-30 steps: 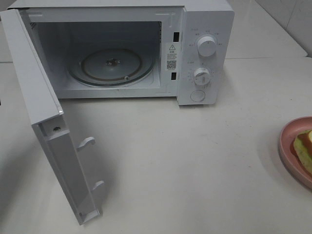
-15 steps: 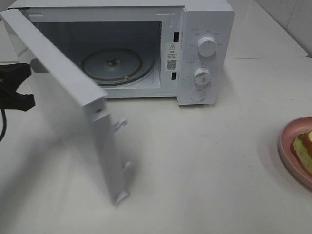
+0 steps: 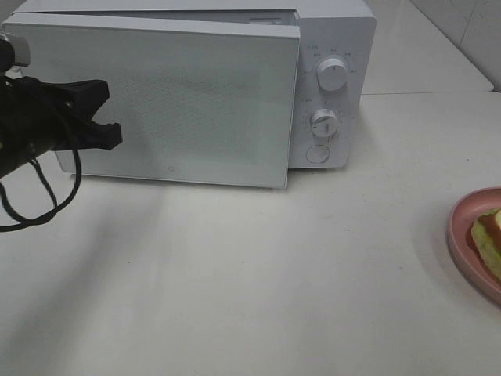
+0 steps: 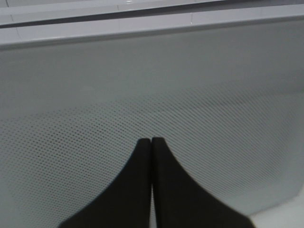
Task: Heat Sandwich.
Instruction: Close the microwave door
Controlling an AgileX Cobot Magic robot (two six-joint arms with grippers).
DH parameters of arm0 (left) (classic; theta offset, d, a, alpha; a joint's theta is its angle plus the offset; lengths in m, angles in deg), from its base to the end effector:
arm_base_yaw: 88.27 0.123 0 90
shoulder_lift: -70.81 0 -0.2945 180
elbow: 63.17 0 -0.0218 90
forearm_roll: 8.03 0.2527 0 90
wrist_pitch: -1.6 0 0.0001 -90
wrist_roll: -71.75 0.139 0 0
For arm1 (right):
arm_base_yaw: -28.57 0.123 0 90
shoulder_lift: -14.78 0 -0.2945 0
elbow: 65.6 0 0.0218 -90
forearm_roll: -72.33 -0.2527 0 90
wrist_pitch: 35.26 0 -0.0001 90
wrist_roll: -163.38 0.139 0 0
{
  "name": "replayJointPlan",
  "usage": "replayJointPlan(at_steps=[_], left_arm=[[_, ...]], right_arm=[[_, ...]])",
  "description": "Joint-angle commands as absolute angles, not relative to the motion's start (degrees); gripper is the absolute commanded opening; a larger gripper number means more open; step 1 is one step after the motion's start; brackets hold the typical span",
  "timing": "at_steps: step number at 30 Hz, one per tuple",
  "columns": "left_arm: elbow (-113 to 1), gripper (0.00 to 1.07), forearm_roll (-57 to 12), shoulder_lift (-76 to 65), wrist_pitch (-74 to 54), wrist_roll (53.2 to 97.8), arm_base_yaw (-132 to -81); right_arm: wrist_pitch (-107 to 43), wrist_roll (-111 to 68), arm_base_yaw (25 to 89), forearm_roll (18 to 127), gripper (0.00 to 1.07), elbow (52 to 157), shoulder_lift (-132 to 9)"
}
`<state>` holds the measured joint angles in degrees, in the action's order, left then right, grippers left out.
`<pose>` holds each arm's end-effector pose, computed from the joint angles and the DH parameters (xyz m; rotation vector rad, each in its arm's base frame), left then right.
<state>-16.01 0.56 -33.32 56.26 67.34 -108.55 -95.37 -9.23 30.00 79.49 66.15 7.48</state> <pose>0.3218 -0.1370 0.1807 0.3987 1.6566 -0.3603 0.0290 -0.0143 0.2618 0.1106 2.0098 -0.0509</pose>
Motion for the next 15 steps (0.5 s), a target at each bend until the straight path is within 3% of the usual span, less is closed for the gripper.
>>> replayJointPlan(at_steps=[1, 15], left_arm=[[-18.9, 0.00, -3.9, -35.6, 57.0, 67.7, -112.0], [-28.2, 0.00, -16.3, -42.0, 55.9, 73.1, -121.7]], right_arm=[[-94.8, -9.6, 29.8, 79.5, 0.76, 66.0, 9.0], [-94.8, -9.7, 29.8, 79.5, 0.76, 66.0, 9.0]])
